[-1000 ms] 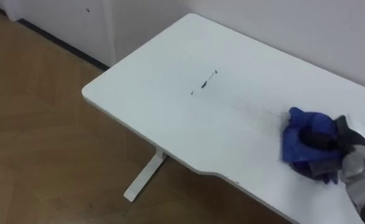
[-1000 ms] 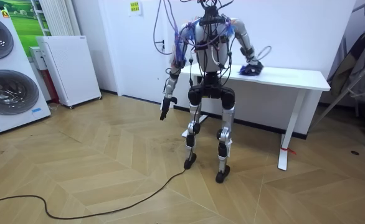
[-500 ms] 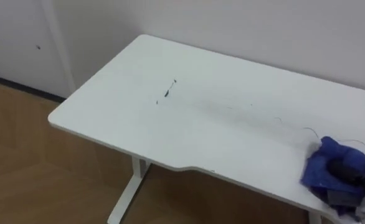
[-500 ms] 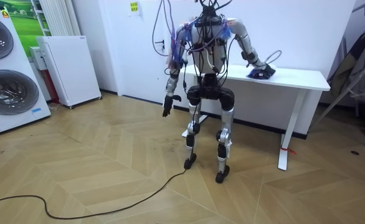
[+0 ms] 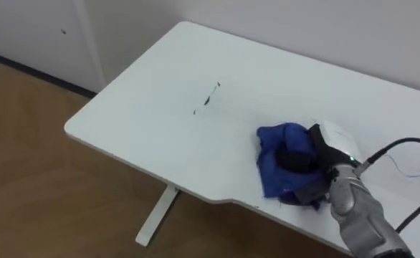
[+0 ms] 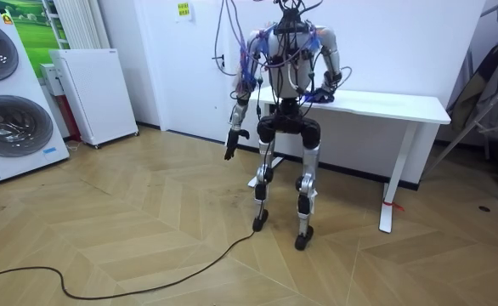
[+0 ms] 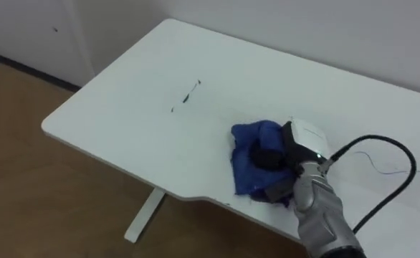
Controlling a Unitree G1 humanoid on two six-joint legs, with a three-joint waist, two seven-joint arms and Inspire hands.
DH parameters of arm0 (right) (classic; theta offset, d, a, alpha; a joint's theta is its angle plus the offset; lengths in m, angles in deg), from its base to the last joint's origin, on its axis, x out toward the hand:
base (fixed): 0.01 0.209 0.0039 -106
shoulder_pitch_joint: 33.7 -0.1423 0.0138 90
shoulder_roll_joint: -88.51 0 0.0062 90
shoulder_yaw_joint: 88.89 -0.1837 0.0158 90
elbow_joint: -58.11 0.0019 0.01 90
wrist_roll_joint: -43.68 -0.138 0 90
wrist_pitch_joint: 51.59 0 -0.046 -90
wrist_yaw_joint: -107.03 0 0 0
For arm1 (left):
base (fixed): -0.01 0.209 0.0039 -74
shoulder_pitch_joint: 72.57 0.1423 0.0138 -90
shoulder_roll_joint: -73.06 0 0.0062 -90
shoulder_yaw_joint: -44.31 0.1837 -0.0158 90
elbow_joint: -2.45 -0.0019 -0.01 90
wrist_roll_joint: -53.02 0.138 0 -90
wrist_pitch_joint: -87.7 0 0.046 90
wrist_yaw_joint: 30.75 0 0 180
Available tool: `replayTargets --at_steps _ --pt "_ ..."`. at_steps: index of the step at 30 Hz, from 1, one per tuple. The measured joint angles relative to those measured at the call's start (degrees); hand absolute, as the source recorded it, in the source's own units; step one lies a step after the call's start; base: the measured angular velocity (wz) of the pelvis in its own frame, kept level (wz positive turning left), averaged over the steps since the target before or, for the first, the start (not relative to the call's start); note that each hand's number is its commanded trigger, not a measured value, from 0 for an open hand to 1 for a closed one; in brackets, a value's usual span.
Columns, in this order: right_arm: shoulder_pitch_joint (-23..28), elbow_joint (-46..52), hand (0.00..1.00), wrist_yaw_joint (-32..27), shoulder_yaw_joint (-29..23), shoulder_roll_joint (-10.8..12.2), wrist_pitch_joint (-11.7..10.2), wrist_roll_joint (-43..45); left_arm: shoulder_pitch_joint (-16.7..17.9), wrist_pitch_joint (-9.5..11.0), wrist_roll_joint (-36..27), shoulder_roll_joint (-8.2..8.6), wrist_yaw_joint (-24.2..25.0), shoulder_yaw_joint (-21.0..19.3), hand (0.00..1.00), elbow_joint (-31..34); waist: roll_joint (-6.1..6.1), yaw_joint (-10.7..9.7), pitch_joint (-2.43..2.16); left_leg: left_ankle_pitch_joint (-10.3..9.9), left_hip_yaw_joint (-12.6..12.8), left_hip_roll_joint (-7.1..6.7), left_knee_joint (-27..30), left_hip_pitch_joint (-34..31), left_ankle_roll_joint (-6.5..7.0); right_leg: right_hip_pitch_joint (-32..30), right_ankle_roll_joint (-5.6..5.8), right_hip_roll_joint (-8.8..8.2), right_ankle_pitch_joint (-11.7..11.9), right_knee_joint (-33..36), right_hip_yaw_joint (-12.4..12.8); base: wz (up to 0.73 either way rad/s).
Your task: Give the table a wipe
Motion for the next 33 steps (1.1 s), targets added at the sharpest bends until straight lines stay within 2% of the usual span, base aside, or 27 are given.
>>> replayTargets --at_steps 1,3,7,9,10,13,15,17,19,20,21,22,23,24,25,26,27,28,29,30,32,33 --pt "0.54 -2.28 1.00 -0.50 -2.51 -0.12 -1.24 -1.13 0.55 0.83 0.59 -0.12 0.00 -1.39 0.00 0.13 -0.19 -0.27 -0.20 0.00 0.00 -0.09 -0.01 0.54 0.00 0.56 0.00 -0.08 0.00 -0.10 -0.22 0.13" --pt "1.05 -4.60 1.00 -1.01 -6.57 -0.95 -1.90 -2.37 0.94 1.15 0.62 -0.45 0.00 -3.13 0.00 0.09 -0.29 -1.35 -0.22 -0.13 0.00 -0.13 -0.04 0.65 0.21 0.79 0.00 -0.09 0.00 -0.12 -0.15 0.02" --pt "3.28 -12.54 1.00 -2.69 -14.50 -6.08 -3.08 -6.75 2.32 1.00 0.53 -2.06 0.01 -5.24 0.00 0.03 -0.84 -2.76 -0.77 -0.15 0.56 -0.49 -0.16 1.29 0.39 1.52 0.03 -0.45 -0.02 -0.64 -0.42 -0.05" --pt "4.21 -14.80 1.00 -3.25 -17.06 -7.56 -3.22 -7.81 2.23 0.98 0.53 -2.31 0.02 -5.80 0.00 0.04 -0.93 -3.15 -0.81 -0.14 0.95 -0.39 0.05 1.28 0.45 1.45 0.07 -0.45 -0.04 -0.70 -0.43 -0.15" --pt "4.24 -16.01 1.00 -3.59 -18.10 -8.04 -3.22 -7.83 2.20 0.98 0.53 -2.30 0.06 -5.88 0.00 0.04 -0.95 -4.01 -0.82 -0.15 1.08 -0.35 0.14 1.17 0.46 1.39 0.24 -0.46 -0.15 -0.69 -0.38 -0.16" --pt "4.49 -16.74 1.00 -4.25 -19.13 -8.38 -3.02 -8.03 1.47 0.94 0.15 -2.01 0.09 -5.83 0.00 0.04 -0.93 -4.39 -0.92 -0.21 2.13 0.03 0.93 1.11 0.43 1.23 0.39 -0.41 -0.54 -0.77 0.02 -0.22" --pt "4.50 -16.77 1.00 -4.31 -18.69 -8.35 -2.09 -8.01 0.51 0.90 -0.01 -1.81 0.09 -4.67 0.00 0.00 -0.84 -4.50 -0.90 -0.26 2.32 0.10 1.41 1.17 0.40 1.16 0.40 -0.35 -0.82 -0.56 0.62 -0.11" --pt "3.80 -16.34 1.00 -4.75 -17.45 -7.78 -0.25 -7.72 -0.59 0.77 0.04 -1.69 0.08 -2.78 0.00 -0.03 -0.58 -3.66 -0.99 -0.27 3.02 0.32 1.49 1.28 0.43 0.94 0.47 -0.17 -0.80 -0.48 1.79 -0.24" --pt "2.14 -14.22 1.00 -5.10 -14.64 -6.21 3.22 -6.80 -2.26 0.57 -0.07 -1.61 -0.04 0.09 0.00 -1.18 -0.48 -2.77 -0.90 -0.28 4.15 0.83 1.49 1.39 0.43 -0.17 0.19 0.46 -0.47 -0.09 4.13 -0.35" --pt "1.98 -12.88 1.00 -4.89 -13.75 -5.71 4.15 -5.71 -2.73 0.57 -0.09 -1.43 -0.04 0.63 0.00 -1.46 -0.40 -2.04 -0.91 -0.32 4.62 1.02 1.39 1.40 0.39 -0.90 0.00 0.60 -0.36 0.40 5.01 -0.61" --pt "1.39 -8.99 1.00 -3.98 -10.68 -3.86 6.31 -3.08 -3.37 0.53 -0.08 -0.80 -0.04 0.85 0.00 -2.00 -0.15 -0.63 -0.89 -0.43 5.48 1.58 1.01 1.25 0.20 -2.00 -0.41 1.18 0.06 0.66 6.87 -0.72" --pt "0.31 -4.64 1.00 -2.14 -5.84 -2.24 8.12 -0.57 -4.03 0.22 0.06 -0.65 -0.04 2.10 0.00 -2.42 -0.28 -0.18 -0.77 -0.48 5.38 1.83 0.73 1.06 0.12 -3.03 -0.76 1.59 0.39 0.94 7.74 -0.71" --pt "-0.24 -2.00 1.00 -0.88 -3.43 -1.61 8.90 0.52 -4.27 0.12 0.12 -0.50 -0.04 2.69 0.00 -2.52 -0.24 0.09 -0.68 -0.47 5.35 1.84 0.48 1.06 0.11 -3.67 -0.86 1.70 0.45 1.29 8.02 -0.51" --pt "-1.30 2.91 1.00 1.02 0.87 0.90 9.69 2.90 -4.88 -0.09 0.06 0.13 -0.04 3.11 0.00 -2.75 -0.07 0.61 -0.49 -0.54 5.27 1.94 0.29 1.05 0.03 -3.73 -1.14 1.96 0.71 1.42 8.36 -0.24" --pt "-2.81 5.17 1.00 2.45 5.22 3.13 9.56 4.72 -5.85 -0.27 -0.01 0.85 -0.04 3.47 0.00 -2.75 0.04 1.21 -0.03 -0.67 5.06 2.00 0.37 1.11 0.02 -3.83 -1.19 2.07 0.77 1.29 8.37 -0.09" --pt "-3.69 5.45 1.00 3.18 6.98 4.04 9.49 5.64 -6.29 -0.19 -0.14 1.04 -0.05 4.13 0.00 -2.74 0.07 1.60 0.09 -0.83 5.02 2.00 0.56 1.29 0.06 -3.85 -1.14 2.05 0.73 1.37 8.22 0.04" --pt "-5.61 5.42 1.00 4.66 9.68 5.20 8.64 6.19 -6.76 0.33 -0.24 1.29 -0.05 5.50 0.00 -2.56 0.31 2.97 0.38 -1.21 5.21 1.99 1.17 1.24 0.22 -4.22 -0.98 1.83 0.46 2.30 7.55 0.06" --pt "-7.31 5.26 1.00 5.33 11.20 6.09 7.81 5.96 -7.02 0.65 -0.79 1.27 -0.07 6.30 0.00 -2.35 0.40 4.08 0.56 -1.50 5.19 1.75 1.79 0.77 0.51 -5.16 -0.71 1.20 -0.09 4.16 6.05 0.03" --pt "-8.05 4.85 1.00 5.37 11.56 6.17 7.32 5.52 -7.00 0.64 -1.74 1.28 -0.14 6.33 0.00 -2.35 0.42 4.78 0.58 -1.70 5.22 1.66 2.02 0.63 0.70 -5.90 -0.57 0.90 -0.34 5.42 5.47 0.05" --pt "-9.51 2.87 1.00 5.38 11.50 6.17 6.24 5.03 -6.46 0.64 -2.82 1.27 -0.17 6.23 0.00 -2.03 1.00 5.75 0.89 -2.03 5.55 1.63 2.55 0.47 1.06 -7.27 -0.52 0.31 -0.42 8.23 4.42 0.04" --pt "-10.70 -1.33 1.00 4.87 10.11 6.08 4.93 3.95 -5.86 0.58 -2.81 0.85 -0.25 6.11 0.00 -2.67 1.01 6.02 1.00 -2.30 5.89 1.11 3.35 -0.19 1.73 -9.79 -0.39 -1.13 -0.53 12.40 3.38 0.07" --pt "-10.82 -2.98 1.00 4.32 7.80 6.00 3.45 1.68 -5.68 0.62 -2.68 0.40 -0.25 5.77 0.00 -3.12 0.75 5.97 1.00 -2.36 6.27 1.00 4.34 -1.02 2.02 -11.59 -0.37 -2.02 -0.54 15.04 3.02 -0.15"
